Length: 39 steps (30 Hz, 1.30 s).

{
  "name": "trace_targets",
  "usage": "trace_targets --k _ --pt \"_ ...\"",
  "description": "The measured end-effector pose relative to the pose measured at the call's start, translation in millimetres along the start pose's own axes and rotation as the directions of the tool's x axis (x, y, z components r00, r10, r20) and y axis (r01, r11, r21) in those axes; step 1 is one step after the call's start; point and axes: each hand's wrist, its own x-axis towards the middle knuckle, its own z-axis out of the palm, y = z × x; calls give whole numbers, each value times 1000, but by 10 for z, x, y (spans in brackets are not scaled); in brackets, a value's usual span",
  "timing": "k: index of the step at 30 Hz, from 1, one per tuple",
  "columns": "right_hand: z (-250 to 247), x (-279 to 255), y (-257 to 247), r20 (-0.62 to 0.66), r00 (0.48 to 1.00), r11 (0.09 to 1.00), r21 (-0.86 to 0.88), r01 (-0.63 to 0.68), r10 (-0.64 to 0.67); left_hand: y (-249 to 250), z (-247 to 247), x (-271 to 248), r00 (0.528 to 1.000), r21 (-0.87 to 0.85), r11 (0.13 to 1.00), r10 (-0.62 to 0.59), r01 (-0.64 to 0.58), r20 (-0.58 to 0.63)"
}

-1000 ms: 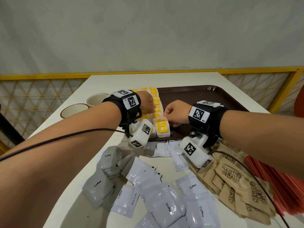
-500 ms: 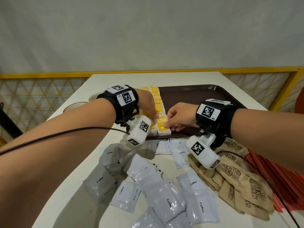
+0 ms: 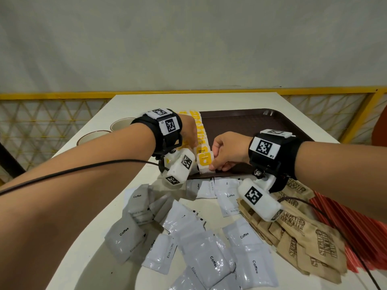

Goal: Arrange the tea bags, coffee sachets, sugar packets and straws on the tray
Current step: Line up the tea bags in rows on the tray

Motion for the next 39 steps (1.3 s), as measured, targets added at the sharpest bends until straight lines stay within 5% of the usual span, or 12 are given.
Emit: trace_targets --k 16,25,33,39 --pt "-89 -15 -76 5 999 992 116 -53 53 -9 -75 -90 1000 -72 997 -16 15 -11" --pt "-87 -23 2 -6 1000 999 44 28 -28 4 -73 -154 998 -67 998 -10 14 61" --pt "-138 -86 16 61 988 971 -189 148 -139 15 -54 -179 999 -7 1000 24 -24 38" --pt "-216 -136 -30 43 991 983 -132 131 -126 34 -58 -183 999 1 1000 31 -31 11"
